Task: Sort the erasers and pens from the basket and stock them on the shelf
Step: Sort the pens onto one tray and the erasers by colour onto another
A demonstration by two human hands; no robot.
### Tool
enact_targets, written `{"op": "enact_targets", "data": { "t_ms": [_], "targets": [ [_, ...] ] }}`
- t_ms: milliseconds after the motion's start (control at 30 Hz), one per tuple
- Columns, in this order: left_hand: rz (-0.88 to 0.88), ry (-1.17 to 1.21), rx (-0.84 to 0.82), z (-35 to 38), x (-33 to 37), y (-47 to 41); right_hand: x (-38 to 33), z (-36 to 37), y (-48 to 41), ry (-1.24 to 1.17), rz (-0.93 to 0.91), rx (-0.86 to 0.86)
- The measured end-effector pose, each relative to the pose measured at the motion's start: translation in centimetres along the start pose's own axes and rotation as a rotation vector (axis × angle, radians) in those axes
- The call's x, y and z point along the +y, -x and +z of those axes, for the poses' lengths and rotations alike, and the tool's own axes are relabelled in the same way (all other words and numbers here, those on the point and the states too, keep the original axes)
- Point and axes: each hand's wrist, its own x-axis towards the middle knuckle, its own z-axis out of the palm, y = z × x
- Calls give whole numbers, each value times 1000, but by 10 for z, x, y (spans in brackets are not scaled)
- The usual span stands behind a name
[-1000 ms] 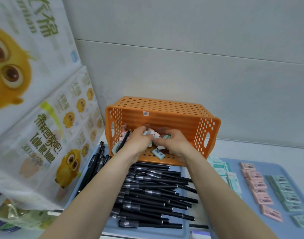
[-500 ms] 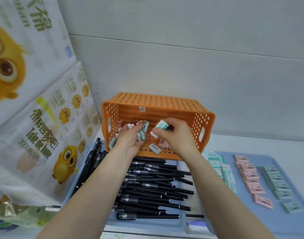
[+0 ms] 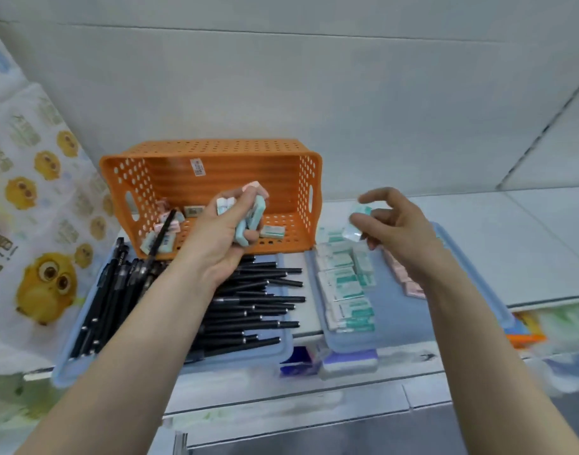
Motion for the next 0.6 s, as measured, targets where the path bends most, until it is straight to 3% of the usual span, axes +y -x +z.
{"op": "enact_targets", "data": {
  "t_ms": [100,400,600],
  "targets": [
    [5,23,21,17,-10,12,11,-34,2,63,59,38],
    [69,-39,109,60,-57,45,43,-62,38,235,238,-371],
    [75,-250,124,78,-81,62,54,-44,51,360,108,-334]
  ]
}}
